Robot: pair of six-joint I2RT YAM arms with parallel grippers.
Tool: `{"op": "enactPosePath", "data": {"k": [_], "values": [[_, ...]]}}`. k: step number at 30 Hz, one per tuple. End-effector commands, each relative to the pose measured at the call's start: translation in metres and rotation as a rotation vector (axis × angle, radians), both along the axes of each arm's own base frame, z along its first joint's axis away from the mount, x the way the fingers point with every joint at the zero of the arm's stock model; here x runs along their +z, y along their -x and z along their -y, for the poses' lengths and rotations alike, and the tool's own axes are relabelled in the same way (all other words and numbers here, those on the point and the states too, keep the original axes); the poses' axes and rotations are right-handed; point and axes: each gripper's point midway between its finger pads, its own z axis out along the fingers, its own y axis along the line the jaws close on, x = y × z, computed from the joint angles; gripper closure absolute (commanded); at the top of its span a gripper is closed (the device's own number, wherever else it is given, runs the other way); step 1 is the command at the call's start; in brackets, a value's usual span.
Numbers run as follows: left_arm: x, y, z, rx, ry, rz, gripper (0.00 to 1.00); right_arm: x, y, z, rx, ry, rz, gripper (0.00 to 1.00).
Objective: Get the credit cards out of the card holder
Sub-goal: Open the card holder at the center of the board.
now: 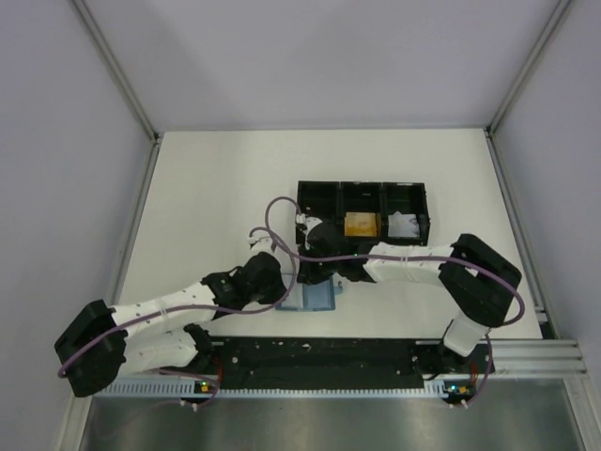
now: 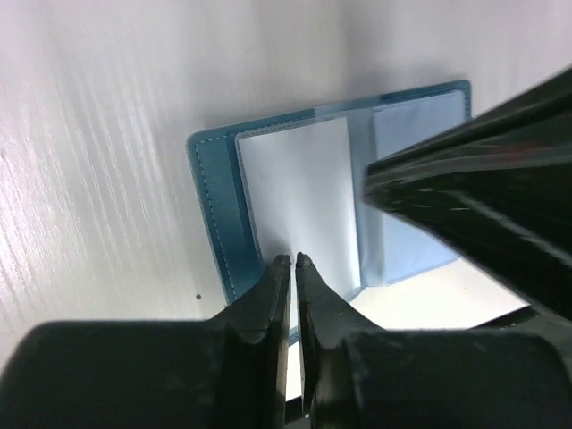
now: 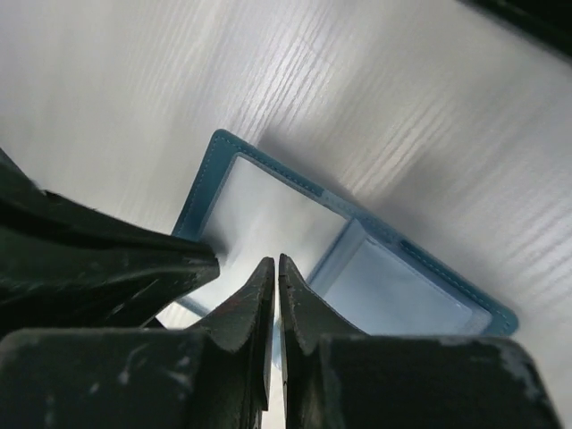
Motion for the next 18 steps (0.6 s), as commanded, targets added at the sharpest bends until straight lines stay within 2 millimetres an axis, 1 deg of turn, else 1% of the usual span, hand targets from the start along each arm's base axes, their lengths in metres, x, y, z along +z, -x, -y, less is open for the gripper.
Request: {"op": "enactPosePath", "data": {"k": [1,4,7,11,15,18], "values": [[-0.014,0.0,-0.005,0.034,-0.045,-0.033,0.93,0.039,-0.02,0.02,-0.093,-0.033,0.105,0.93],[-0.023,0.0,-0.009,0.04,-0.08,-0.048,1.0,0.039,-0.021,0.041,-0.146,-0.033,0.088,0.82],[-0.027,0.0,-0.009,0.037,-0.094,-0.06,1.0,0.037,-0.02,0.052,-0.173,-0.036,0.067,0.77],[-0.028,-0.001,-0.007,0.03,-0.104,-0.069,1.0,0.025,-0.014,0.057,-0.185,-0.033,0.035,0.76],[-0.029,0.0,-0.007,0.03,-0.105,-0.07,1.0,0.015,-0.013,0.061,-0.206,-0.032,0.017,0.74],[-0.028,0.0,-0.007,0.031,-0.102,-0.069,1.0,0.012,-0.013,0.064,-0.222,-0.028,0.011,0.68]]}}
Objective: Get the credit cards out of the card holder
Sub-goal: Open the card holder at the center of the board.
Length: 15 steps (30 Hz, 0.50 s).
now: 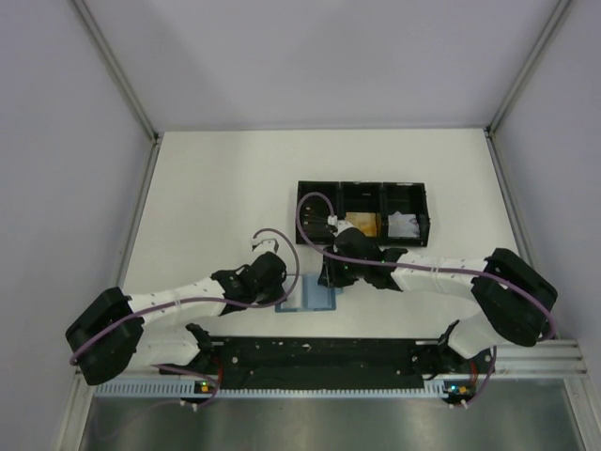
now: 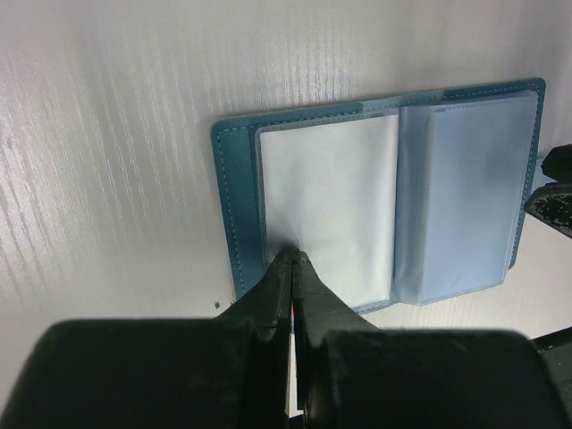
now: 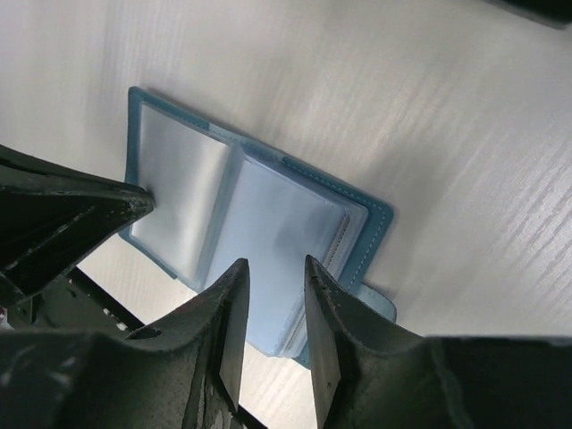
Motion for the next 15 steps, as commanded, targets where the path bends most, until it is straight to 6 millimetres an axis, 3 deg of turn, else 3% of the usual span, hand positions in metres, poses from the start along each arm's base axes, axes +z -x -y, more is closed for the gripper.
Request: {"op": "enactPosePath", "data": {"k": [1,5,15], "values": [[-0.0001,-0.0012,-0.0008,0.004,-0.01,0.0,1.0,0.0075,-0.0078,-0.0025,-0.038,-0.043,0.019,0.67],[0.0002,-0.0013,-0.0007,0.004,-0.01,0.0,1.0,0.0051,-0.006,-0.0021,-0.035,-0.042,0.01,0.63],[0.0017,-0.0018,0.0016,-0.002,0.0,0.004,1.0,-0.0012,-0.006,-0.0022,-0.05,-0.037,-0.003,0.63]]}}
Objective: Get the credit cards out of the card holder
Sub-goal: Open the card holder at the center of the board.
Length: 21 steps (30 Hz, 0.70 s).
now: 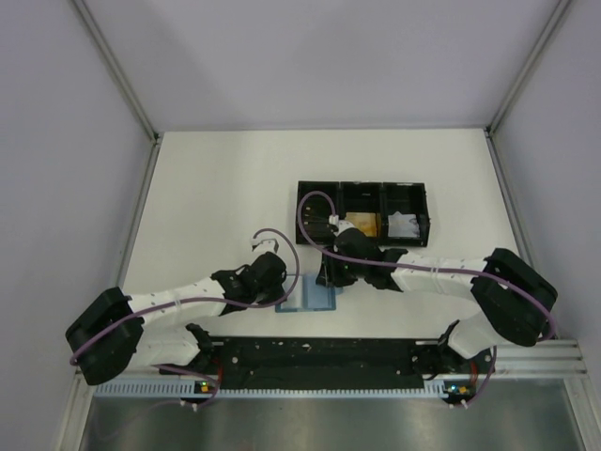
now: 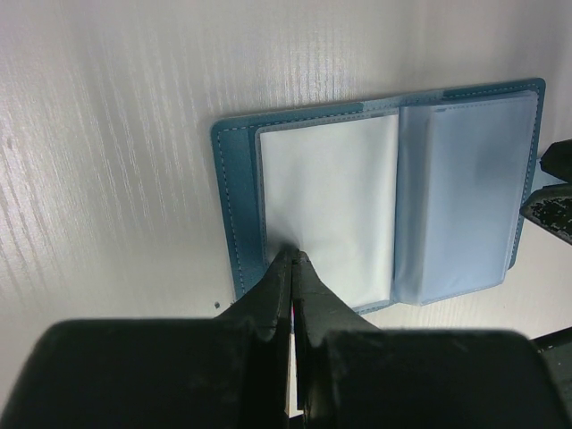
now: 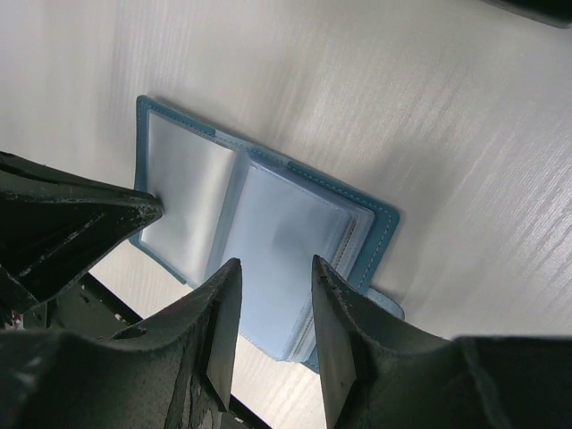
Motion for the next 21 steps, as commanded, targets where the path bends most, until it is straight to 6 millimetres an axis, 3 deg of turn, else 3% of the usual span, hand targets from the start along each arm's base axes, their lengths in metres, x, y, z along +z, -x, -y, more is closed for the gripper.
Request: {"op": "enactPosePath", "data": {"k": [1,13,21], "values": [[0.002,-0.002,0.002,-0.002,0.001,0.006,1.0,0.0,-0.007,-0.001,-0.027,-0.015,0.01,0.63],[0.002,-0.002,0.003,-0.006,0.009,0.006,1.0,-0.007,-0.005,-0.001,-0.022,-0.002,-0.007,0.63],[0.001,-0.001,0.004,-0.009,0.012,0.002,1.0,-0.006,0.001,-0.014,0.021,-0.051,-0.036,0.64]]}}
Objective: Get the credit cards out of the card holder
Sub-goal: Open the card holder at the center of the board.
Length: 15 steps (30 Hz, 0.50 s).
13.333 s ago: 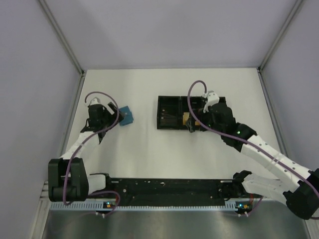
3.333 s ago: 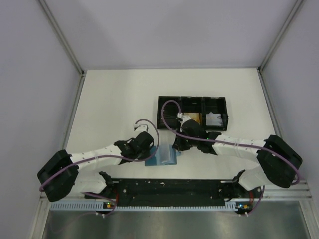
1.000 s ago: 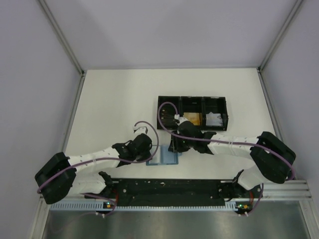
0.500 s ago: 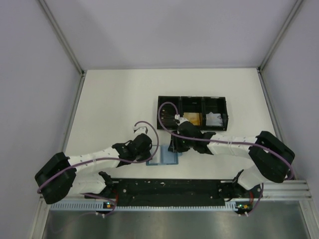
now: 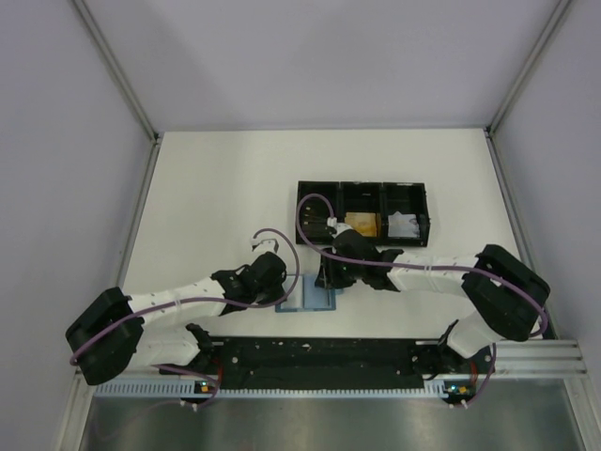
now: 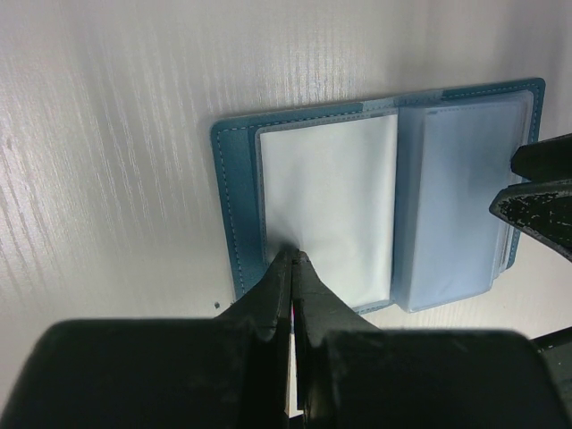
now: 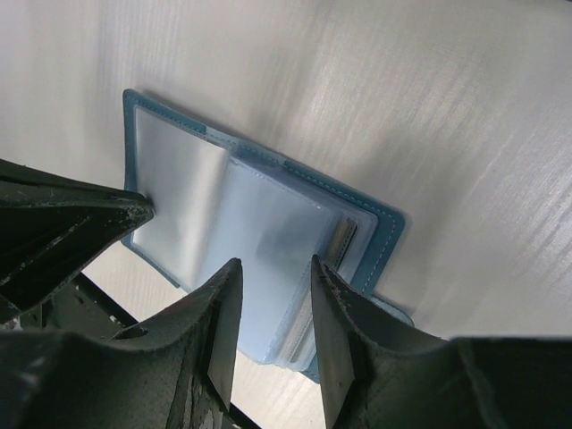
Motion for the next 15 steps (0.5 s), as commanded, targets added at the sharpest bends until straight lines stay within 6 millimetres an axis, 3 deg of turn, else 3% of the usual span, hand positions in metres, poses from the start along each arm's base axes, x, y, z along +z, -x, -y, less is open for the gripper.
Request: {"op": "enactPosePath", "data": {"k": [1,15], "values": [[0.001,-0.001,0.004,-0.009,0.011,-0.001,1.0,0.007,0.0,-0.014,0.024,-0.068,-0.009,0.65],[0.002,-0.001,0.007,-0.012,0.028,0.001,1.0,0.025,0.004,-0.042,0.103,-0.173,-0.021,0.67]]}}
